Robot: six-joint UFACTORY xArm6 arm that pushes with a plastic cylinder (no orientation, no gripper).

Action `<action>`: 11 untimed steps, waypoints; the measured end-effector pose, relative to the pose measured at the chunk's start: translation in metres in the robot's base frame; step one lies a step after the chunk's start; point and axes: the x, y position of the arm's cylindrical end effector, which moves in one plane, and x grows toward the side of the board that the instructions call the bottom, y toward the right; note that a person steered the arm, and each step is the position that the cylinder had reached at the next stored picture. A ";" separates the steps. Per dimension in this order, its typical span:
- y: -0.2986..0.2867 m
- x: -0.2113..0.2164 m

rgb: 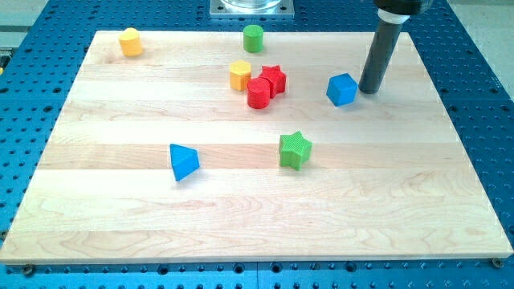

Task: Place the cube to the top right side of the board

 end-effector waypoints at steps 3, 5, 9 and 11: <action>-0.034 -0.014; -0.048 -0.047; 0.025 -0.089; 0.013 -0.085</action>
